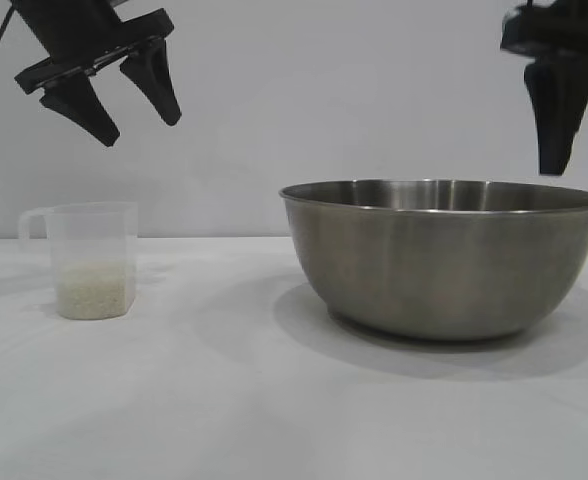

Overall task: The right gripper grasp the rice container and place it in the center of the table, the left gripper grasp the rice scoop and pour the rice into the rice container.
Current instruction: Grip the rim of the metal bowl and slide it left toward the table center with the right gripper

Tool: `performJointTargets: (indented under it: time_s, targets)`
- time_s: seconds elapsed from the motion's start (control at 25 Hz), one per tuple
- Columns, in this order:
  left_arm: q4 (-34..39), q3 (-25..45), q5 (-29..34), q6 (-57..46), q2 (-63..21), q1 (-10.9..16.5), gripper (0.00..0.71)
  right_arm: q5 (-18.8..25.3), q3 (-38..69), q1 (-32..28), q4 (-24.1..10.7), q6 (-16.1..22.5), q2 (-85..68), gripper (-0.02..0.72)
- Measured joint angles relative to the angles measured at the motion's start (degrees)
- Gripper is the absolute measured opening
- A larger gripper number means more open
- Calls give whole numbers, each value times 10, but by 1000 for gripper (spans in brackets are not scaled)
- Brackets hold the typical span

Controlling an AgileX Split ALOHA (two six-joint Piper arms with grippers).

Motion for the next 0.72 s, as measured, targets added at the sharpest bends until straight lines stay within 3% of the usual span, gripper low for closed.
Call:
performJointTargets:
  time_s: [0.36,0.6,0.72]
  targets:
    - [0,0,0,0,0,0,517,-49,0,0,11,-7,45,496]
    - [0,0,0,0,0,0,517,-67,-7,0,12,-7,60,144]
    - [0,0,0,0,0,0,517,-69,-17,0,12,-7,64,32]
